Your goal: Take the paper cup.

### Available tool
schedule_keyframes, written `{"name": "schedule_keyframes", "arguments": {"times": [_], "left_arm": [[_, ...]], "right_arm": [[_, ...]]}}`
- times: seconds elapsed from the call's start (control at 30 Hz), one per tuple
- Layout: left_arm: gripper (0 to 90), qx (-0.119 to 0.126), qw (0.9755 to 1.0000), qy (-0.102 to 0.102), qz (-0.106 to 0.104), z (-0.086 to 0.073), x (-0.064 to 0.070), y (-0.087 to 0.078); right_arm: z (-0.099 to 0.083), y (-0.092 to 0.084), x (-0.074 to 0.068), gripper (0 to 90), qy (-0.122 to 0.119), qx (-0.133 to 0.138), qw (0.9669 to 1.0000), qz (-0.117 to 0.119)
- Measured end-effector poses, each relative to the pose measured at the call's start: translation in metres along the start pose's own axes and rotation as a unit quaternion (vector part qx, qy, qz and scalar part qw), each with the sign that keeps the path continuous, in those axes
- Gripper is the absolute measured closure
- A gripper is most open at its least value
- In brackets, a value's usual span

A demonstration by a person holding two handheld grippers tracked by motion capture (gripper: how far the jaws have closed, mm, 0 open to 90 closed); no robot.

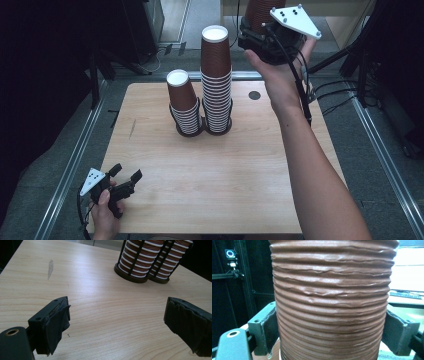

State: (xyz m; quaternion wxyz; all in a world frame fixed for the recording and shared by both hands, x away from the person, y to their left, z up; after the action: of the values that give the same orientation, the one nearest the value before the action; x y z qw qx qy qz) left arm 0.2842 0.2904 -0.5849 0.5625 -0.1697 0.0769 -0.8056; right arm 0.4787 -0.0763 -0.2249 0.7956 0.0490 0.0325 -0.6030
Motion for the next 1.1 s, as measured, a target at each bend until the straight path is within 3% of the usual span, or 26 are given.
{"name": "schedule_keyframes", "arguments": {"times": [0.47, 0.83, 1.1], "left_arm": [[6.3, 0.0, 1.0, 0.001, 0.004, 0.0, -0.001, 0.0], [6.3, 0.0, 0.9998, 0.007, 0.016, 0.001, -0.002, 0.0], [6.3, -0.006, 0.9991, 0.033, 0.025, 0.004, 0.001, 0.002]], "right_arm": [[-0.032, -0.023, 0.028, 13.4, -0.003, -0.006, 0.9996, -0.027], [-0.067, -0.044, 0.039, 13.7, 0.001, -0.017, 0.9998, -0.012], [-0.096, -0.061, 0.051, 13.8, 0.006, -0.022, 0.9997, -0.008]]}}
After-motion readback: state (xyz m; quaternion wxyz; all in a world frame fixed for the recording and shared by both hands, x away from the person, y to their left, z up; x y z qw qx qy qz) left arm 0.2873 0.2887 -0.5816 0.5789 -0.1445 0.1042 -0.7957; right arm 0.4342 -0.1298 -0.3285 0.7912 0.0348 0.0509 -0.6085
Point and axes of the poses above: each handheld gripper's, and its own axes: y roughly forward along the jaws, z roughly out of its top, x roughly to its right, the point moved 10 cm from there along y, roughly forward along the jaws, and after that the axes turned 6 degrees about y, right-handed, at the moved point
